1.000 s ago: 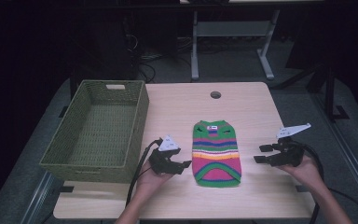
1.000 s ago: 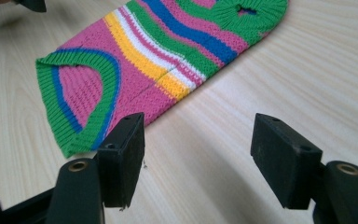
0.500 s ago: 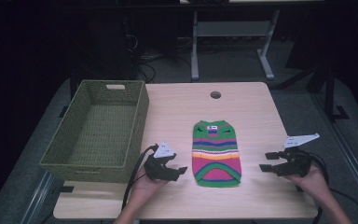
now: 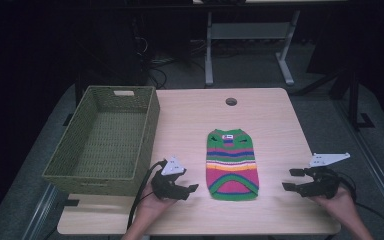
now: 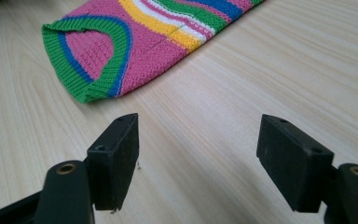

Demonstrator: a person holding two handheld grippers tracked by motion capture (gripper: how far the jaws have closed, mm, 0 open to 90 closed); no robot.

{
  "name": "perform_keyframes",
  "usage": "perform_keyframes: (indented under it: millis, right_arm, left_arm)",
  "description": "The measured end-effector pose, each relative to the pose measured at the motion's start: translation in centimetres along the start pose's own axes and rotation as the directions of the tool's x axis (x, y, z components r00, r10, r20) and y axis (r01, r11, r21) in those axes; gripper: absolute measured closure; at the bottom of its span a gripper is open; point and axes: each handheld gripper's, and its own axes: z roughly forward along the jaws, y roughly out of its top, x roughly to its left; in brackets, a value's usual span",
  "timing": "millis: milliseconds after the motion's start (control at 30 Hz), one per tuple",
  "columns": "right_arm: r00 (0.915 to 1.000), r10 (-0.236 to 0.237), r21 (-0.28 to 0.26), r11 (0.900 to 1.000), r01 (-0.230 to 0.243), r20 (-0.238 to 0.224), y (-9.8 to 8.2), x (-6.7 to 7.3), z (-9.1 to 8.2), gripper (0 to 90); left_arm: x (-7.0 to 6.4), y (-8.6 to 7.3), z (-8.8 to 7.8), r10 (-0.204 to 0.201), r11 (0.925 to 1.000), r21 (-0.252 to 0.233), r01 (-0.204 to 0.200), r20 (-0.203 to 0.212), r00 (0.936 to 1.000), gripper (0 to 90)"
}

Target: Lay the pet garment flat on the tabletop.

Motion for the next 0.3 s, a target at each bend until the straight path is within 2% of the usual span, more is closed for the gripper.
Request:
perform_keyframes:
  millis: [267,300]
  right_arm:
    - [0.9986,-0.02,-0.014,1.0,0.021,0.05,-0.8,2.0,-0.4,24.8]
    - [0.9978,-0.032,-0.04,0.999,0.034,0.058,-0.9,2.6,-0.4,24.7]
  left_arm:
    - [-0.5,-1.3,-0.8,-0.034,0.9988,-0.034,0.035,0.021,0.9992,27.8]
    - [-0.5,-1.3,-1.0,-0.041,0.9984,-0.038,0.042,0.022,0.9989,27.7]
